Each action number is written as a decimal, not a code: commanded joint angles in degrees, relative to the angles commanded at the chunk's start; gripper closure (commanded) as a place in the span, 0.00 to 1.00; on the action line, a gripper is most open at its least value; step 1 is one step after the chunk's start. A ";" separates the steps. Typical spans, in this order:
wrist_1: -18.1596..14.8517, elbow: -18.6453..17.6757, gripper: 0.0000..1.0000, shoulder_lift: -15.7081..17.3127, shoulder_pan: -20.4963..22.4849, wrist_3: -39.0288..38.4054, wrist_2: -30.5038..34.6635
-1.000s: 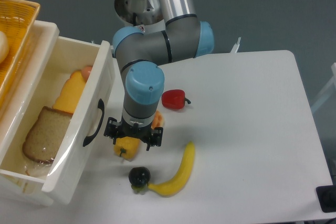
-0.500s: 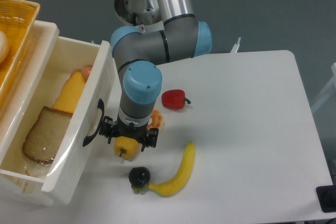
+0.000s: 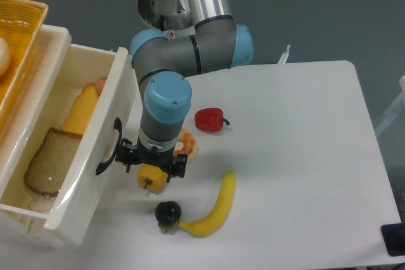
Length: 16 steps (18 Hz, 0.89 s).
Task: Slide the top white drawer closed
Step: 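Push the white drawer inward into its cabinet with the gripper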
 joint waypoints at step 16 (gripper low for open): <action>0.26 0.44 0.00 0.09 -4.04 1.93 0.26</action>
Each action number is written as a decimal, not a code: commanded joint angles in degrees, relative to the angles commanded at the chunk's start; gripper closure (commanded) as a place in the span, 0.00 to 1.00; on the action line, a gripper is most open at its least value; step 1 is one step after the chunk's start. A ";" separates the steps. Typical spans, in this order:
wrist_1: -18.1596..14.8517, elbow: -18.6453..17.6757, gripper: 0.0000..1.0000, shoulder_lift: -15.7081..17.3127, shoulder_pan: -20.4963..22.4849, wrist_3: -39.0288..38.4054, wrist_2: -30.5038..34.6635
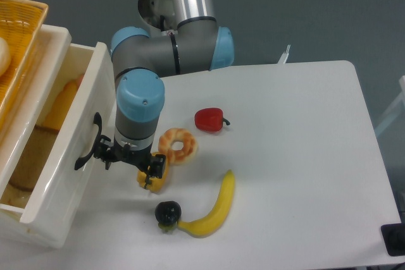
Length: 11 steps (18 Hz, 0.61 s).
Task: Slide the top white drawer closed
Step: 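Push the white drawer inward into its cabinet with the gripper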
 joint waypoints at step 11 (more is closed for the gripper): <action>0.18 0.53 0.00 -0.35 -2.20 4.21 0.09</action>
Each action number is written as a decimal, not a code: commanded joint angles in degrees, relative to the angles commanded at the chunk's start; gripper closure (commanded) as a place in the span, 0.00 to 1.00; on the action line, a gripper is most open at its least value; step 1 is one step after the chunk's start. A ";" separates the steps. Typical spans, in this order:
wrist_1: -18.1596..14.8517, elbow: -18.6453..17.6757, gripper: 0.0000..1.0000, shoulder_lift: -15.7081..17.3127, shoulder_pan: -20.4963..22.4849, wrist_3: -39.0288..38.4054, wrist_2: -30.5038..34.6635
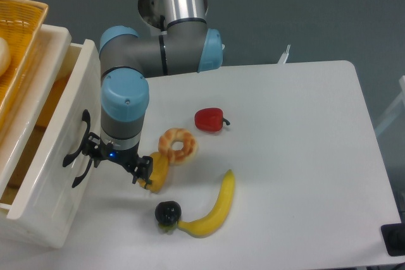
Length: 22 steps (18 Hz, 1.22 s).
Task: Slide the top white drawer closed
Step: 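Push the white drawer inward into its cabinet with the gripper, then hold the gripper against the closed drawer front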
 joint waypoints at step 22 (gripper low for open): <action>0.09 0.00 0.00 0.09 -0.97 0.09 -0.09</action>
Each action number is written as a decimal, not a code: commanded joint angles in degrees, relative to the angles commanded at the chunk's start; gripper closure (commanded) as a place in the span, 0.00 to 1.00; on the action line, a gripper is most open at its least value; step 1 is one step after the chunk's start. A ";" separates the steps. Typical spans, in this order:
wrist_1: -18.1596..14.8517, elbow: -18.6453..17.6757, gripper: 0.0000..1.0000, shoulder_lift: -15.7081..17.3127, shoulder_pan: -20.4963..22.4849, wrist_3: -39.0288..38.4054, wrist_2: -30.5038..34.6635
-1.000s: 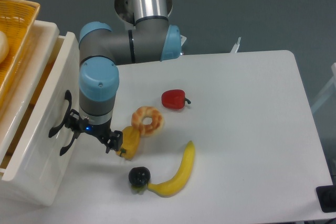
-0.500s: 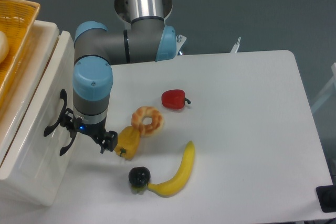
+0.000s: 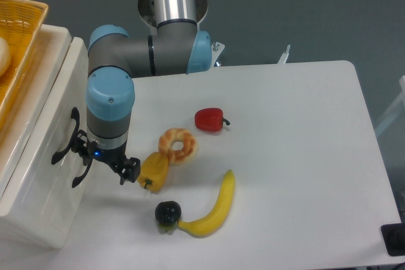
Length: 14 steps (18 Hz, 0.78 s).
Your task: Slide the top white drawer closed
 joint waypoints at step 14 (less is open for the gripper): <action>0.00 0.26 0.00 -0.09 0.35 1.31 0.09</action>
